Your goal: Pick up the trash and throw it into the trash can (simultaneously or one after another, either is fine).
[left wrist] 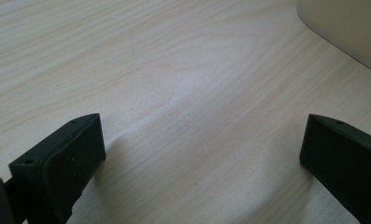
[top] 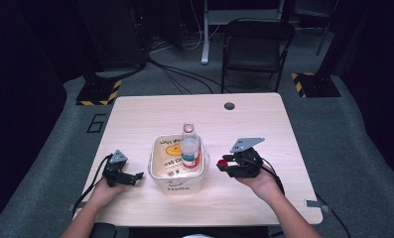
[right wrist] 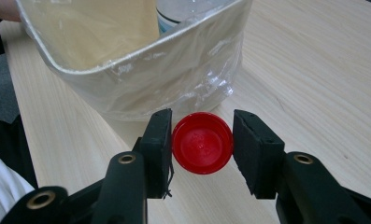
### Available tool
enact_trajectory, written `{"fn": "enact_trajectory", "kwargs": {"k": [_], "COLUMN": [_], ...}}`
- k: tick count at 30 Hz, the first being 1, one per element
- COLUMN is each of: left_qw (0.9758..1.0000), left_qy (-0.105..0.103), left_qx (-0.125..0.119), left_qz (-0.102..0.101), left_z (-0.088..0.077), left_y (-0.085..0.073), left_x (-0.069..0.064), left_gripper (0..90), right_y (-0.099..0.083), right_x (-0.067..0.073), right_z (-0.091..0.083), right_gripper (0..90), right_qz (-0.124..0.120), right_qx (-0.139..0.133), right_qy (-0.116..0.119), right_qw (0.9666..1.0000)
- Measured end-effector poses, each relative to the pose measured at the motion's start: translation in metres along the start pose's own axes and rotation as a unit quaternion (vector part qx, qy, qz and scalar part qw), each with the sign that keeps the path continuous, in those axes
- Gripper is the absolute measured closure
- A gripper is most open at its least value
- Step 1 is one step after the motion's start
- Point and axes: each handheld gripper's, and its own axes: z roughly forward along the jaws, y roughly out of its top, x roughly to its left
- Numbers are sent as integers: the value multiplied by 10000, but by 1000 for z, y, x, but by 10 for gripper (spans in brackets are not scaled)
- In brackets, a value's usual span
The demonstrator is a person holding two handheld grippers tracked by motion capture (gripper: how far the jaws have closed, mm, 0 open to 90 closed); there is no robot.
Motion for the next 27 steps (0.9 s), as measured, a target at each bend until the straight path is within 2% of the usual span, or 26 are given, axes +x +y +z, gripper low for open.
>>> {"fn": "enact_trajectory", "kwargs": {"k": [12, 27], "left_qw": [10000, 10000], "left_qy": [0, -3], "left_qx": [1, -3], "left_qz": [1, -16], "left_z": [0, 0], "left_y": [0, 0], "left_x": [0, 0], "left_gripper": [0, 0], "right_y": [17, 34], "right_x": [2, 7], "right_z": [-12, -18], "right_gripper": [576, 576], "right_qz": [-105, -264], "right_qx": [-16, -18], "right_qy": [15, 65], "right_qw": [9999, 9996]}}
